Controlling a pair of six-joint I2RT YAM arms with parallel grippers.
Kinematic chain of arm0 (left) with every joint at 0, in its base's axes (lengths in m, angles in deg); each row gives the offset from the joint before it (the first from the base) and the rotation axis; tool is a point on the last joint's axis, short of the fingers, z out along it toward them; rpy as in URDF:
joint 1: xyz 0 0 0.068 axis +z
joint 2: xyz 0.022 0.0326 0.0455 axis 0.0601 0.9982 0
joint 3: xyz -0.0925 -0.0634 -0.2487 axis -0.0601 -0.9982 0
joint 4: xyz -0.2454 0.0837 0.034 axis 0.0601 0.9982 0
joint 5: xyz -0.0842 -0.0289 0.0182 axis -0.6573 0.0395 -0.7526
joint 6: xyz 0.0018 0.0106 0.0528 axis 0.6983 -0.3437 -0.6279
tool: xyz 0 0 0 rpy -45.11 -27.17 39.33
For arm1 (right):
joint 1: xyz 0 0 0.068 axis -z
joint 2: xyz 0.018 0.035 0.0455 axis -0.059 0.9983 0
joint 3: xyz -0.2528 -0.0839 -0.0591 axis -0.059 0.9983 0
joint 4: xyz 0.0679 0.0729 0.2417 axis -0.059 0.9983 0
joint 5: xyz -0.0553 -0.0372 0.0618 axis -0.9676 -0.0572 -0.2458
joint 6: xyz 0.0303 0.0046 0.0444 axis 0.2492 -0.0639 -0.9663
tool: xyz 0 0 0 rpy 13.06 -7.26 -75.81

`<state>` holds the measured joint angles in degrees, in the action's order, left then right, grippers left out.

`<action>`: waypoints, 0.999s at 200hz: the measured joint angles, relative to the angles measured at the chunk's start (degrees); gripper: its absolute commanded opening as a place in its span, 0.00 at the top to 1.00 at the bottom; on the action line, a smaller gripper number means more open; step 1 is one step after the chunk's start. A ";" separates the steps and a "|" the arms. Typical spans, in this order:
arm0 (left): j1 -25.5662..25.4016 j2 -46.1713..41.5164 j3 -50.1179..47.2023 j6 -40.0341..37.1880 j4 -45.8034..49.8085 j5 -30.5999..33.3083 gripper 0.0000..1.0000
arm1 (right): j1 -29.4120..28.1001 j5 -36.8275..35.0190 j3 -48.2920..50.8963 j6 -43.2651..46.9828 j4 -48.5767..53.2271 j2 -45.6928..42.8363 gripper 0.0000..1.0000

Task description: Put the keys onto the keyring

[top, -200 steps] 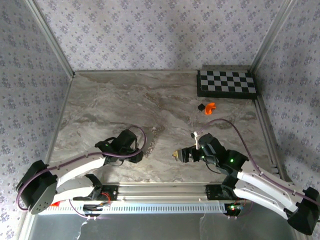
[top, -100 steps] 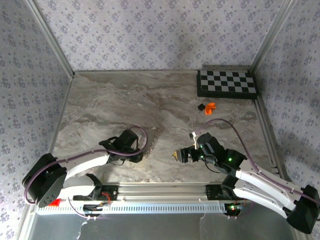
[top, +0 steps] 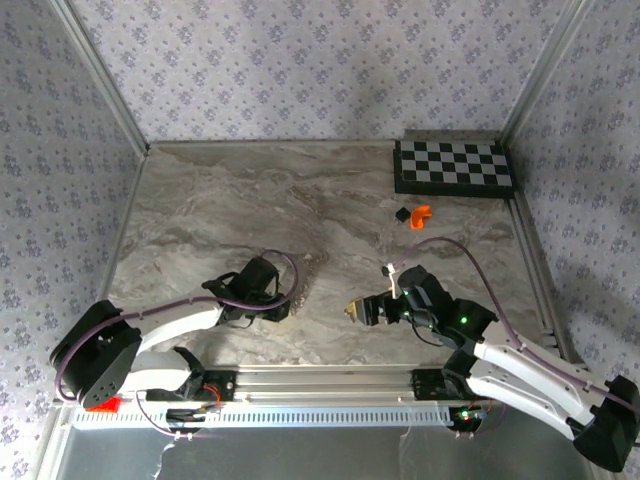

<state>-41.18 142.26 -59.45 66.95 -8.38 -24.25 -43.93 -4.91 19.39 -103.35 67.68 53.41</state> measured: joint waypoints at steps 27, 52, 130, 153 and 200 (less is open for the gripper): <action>0.00 0.00 0.00 0.02 -0.02 -0.17 0.78 | 0.59 0.00 -0.09 0.42 0.92 -0.44 0.00; -0.04 0.00 0.00 0.02 0.00 -0.15 0.79 | 0.83 -0.02 -0.09 0.61 1.22 -0.44 0.00; -0.50 0.17 0.00 0.04 0.04 0.28 0.75 | 1.20 0.00 -0.55 0.98 1.22 -0.42 0.00; -0.55 0.61 0.00 0.07 0.04 0.55 0.75 | 1.33 0.00 -1.03 1.03 1.27 -0.42 0.00; -1.38 0.68 -0.02 0.46 0.04 0.79 0.79 | 1.51 0.20 -1.44 1.22 1.20 -0.28 0.00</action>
<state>-42.56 142.93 -59.47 67.41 -8.34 -23.46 -42.42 -4.71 17.95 -102.13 68.88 53.12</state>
